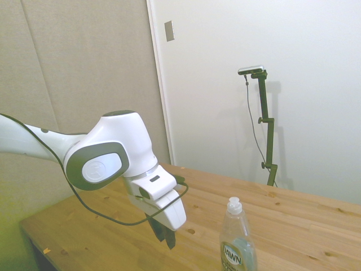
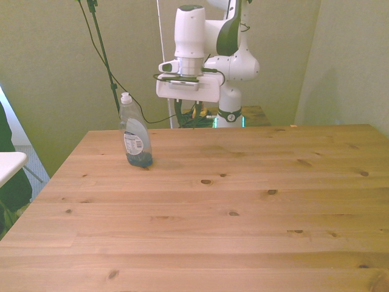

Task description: Knock down the dish soap

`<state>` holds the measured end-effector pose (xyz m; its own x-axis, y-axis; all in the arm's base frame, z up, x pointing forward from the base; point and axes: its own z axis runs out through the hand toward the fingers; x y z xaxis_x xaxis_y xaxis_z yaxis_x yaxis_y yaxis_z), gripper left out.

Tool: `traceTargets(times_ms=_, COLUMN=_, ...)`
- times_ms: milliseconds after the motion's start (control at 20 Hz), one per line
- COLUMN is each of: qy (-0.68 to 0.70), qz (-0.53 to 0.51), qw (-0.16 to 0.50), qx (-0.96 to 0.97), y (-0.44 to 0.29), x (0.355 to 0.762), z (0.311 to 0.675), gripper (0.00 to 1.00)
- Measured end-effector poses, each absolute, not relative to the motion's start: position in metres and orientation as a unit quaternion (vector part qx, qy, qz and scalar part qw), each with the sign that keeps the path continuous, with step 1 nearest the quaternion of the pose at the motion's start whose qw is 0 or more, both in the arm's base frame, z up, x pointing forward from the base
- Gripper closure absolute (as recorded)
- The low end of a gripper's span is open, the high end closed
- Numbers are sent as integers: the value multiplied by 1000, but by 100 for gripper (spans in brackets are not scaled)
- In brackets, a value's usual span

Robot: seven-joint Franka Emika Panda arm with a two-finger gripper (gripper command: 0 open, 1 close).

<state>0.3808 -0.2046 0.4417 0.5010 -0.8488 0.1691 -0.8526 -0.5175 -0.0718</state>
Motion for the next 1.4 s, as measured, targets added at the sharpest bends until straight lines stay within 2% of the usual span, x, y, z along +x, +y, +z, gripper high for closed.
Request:
traceTargets(times_ms=250, qy=-520, qz=97, qw=15, qx=849, y=-270, x=366, z=448, gripper=100)
traceTargets(times_ms=750, qy=-551, qz=106, qw=36, qx=827, y=-334, x=390, z=460, gripper=100)
traceTargets(times_ms=1100, qy=-575, qz=132, qw=37, qx=806, y=-338, x=448, z=473, gripper=100)
traceTargets(times_ms=1400, qy=-600, qz=154, qw=28, qx=785, y=-345, x=501, z=466, gripper=100)
